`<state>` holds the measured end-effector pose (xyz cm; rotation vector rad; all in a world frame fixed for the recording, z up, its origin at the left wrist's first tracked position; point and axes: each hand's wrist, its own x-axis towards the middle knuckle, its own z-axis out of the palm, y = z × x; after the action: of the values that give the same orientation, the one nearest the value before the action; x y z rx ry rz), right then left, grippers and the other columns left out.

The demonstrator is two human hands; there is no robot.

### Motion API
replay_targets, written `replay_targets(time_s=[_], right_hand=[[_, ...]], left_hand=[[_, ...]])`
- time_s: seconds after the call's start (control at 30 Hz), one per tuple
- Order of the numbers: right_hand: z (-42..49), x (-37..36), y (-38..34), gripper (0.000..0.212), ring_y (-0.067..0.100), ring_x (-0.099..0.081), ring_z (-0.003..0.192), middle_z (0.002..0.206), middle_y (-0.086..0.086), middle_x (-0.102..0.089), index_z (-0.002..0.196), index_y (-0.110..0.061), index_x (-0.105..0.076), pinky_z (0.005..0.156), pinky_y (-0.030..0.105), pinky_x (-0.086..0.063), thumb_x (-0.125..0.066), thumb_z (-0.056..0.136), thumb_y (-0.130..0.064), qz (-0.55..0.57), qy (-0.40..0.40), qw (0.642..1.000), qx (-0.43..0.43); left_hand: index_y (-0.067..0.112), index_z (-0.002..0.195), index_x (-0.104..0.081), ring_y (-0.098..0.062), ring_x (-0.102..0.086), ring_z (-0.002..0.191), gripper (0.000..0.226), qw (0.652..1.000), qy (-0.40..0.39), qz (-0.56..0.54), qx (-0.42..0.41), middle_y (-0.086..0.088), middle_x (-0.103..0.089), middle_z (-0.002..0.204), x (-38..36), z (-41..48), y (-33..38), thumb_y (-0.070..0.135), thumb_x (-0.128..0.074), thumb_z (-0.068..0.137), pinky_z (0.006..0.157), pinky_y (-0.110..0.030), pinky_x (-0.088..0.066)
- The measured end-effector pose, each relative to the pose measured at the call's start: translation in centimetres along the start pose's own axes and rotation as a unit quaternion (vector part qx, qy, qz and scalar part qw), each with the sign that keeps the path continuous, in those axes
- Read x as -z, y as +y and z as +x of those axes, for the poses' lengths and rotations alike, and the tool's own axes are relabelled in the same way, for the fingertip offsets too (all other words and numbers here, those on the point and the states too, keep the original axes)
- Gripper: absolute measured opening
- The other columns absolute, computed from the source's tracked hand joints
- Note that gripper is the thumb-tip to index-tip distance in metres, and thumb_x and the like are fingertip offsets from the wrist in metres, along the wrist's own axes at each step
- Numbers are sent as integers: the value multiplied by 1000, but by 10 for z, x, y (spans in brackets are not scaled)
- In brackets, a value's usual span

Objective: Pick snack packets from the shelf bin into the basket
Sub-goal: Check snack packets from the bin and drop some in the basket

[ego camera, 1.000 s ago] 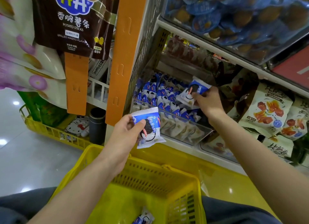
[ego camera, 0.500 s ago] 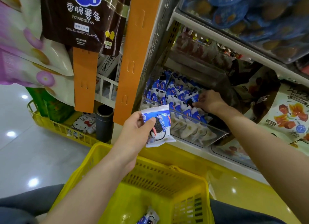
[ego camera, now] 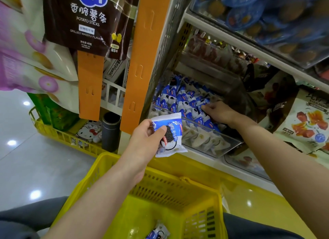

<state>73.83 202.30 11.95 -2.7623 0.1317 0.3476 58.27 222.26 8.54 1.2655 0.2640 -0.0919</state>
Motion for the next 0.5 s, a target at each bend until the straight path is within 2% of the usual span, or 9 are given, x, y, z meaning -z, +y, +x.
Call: replay_targets(time_s=[0.03,0.1,0.17,0.2,0.27,0.33,0.4,0.5], right_hand=[[-4,-1,-2,44,26,-60,86,103,19,-64,110,-2,-61,80,36,-49,-40,97,-39,-17,22,1000,7],[-17,-5,-6,38,18,-56,75,90,12,-62,111,-5,-59,71,30,-45,-39,98,-35,0,125,989,75],[-43,-11,-12,27,6,-52,69,87,1,-60,110,-11,-59,65,20,-40,-42,98,-28,80,233,955,162],[-58,-15,-15,22,1,-52,66,85,-4,-60,107,-16,-60,61,13,-38,-43,97,-26,117,259,937,202],[-90,-28,-19,14,-4,-56,71,83,-14,-60,99,-23,-59,60,6,-40,-45,96,-25,173,243,916,270],[-117,-46,-19,12,-4,-57,83,88,-18,-60,99,-29,-57,70,6,-44,-47,95,-29,194,183,921,284],[-133,-64,-14,11,-2,-58,86,90,-16,-62,101,-28,-58,73,9,-46,-51,93,-29,214,120,937,248],[-139,-79,-7,17,9,-63,73,85,3,-66,105,-9,-62,69,21,-54,-59,89,-15,326,52,931,156]], left_hand=[[12,119,-51,-10,-65,86,26,1000,0,2,0,-6,-66,104,-1,-1,0,18,-51,94,72,-29,-55],[12,118,-52,-9,-64,84,24,1000,-4,6,-1,-5,-67,103,-1,-1,-2,17,-50,94,68,-26,-54],[11,115,-53,-10,-64,81,21,1000,-7,15,0,-7,-67,101,-2,-3,-4,16,-50,94,64,-24,-51],[10,113,-53,-12,-63,80,20,1000,-8,22,1,-9,-67,100,-2,-3,-6,16,-50,94,65,-27,-52],[7,111,-54,-18,-60,80,18,999,-8,32,2,-15,-67,100,-3,-5,-9,14,-49,95,71,-36,-51],[7,108,-55,-16,-62,76,16,999,-18,43,1,-12,-68,95,-6,-7,-13,14,-49,95,69,-33,-52],[10,105,-56,-5,-67,69,13,998,-40,48,1,-3,-70,88,-8,-9,-19,13,-50,94,59,-20,-53],[12,97,-58,2,-64,63,8,996,-57,74,5,1,-68,83,-11,-13,-28,10,-50,93,51,-14,-47]])
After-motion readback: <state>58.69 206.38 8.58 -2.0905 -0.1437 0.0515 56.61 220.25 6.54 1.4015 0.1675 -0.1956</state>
